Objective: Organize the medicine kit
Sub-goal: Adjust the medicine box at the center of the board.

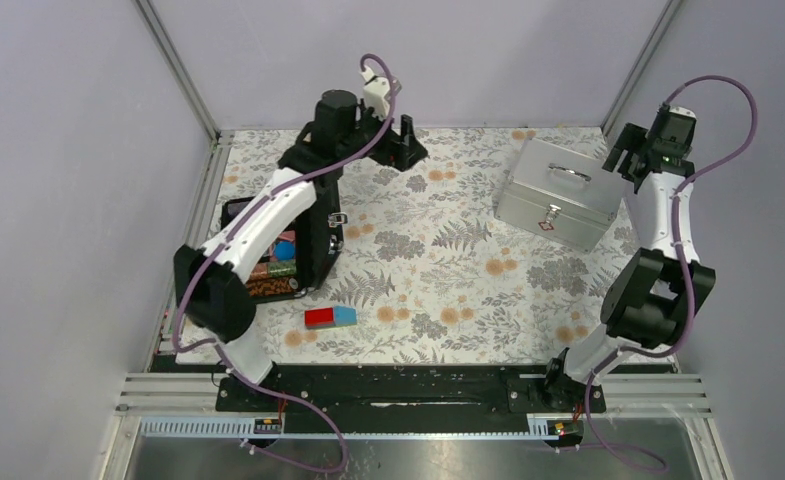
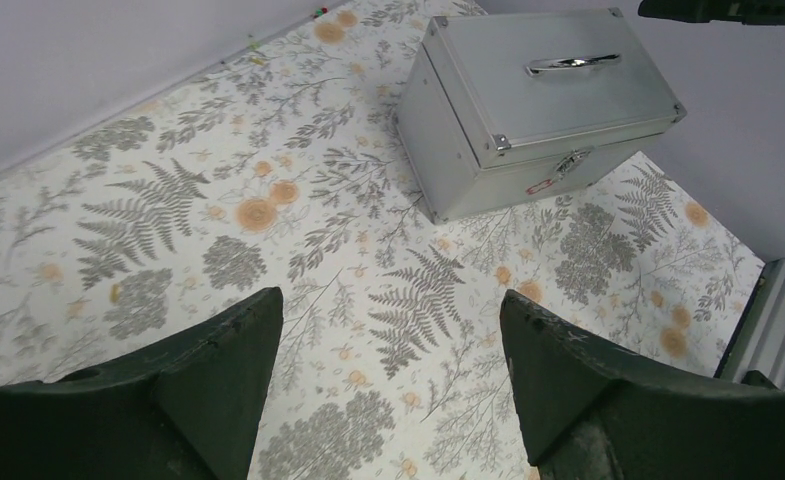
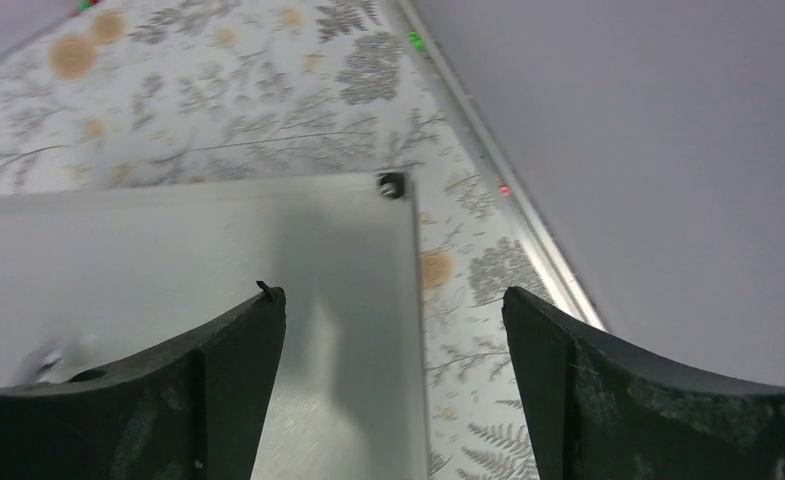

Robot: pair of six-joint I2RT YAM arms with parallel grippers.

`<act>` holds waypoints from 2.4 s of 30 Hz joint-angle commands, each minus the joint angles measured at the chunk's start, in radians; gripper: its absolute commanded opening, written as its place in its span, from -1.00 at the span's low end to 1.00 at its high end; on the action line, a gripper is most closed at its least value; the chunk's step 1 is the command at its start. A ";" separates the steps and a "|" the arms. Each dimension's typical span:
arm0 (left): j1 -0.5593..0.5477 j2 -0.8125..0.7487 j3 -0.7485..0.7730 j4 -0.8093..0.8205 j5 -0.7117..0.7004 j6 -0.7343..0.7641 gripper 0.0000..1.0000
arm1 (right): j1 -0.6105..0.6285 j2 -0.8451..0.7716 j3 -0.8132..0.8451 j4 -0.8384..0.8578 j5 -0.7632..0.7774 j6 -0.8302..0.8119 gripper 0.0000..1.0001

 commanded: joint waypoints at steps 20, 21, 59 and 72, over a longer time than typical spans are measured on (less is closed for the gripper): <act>-0.084 0.110 -0.028 0.135 -0.142 -0.249 0.60 | 0.113 0.313 0.130 0.016 -0.759 -0.044 0.59; -0.085 0.099 -0.048 0.135 -0.130 -0.237 0.60 | 0.136 0.319 0.134 0.021 -0.757 -0.039 0.59; -0.025 0.391 0.331 0.075 -0.010 0.228 0.66 | 0.349 -0.207 -0.417 0.152 -0.878 0.380 0.65; 0.034 0.637 0.569 0.153 -0.036 -0.152 0.75 | 0.566 -0.014 -0.690 1.001 -0.810 0.620 0.70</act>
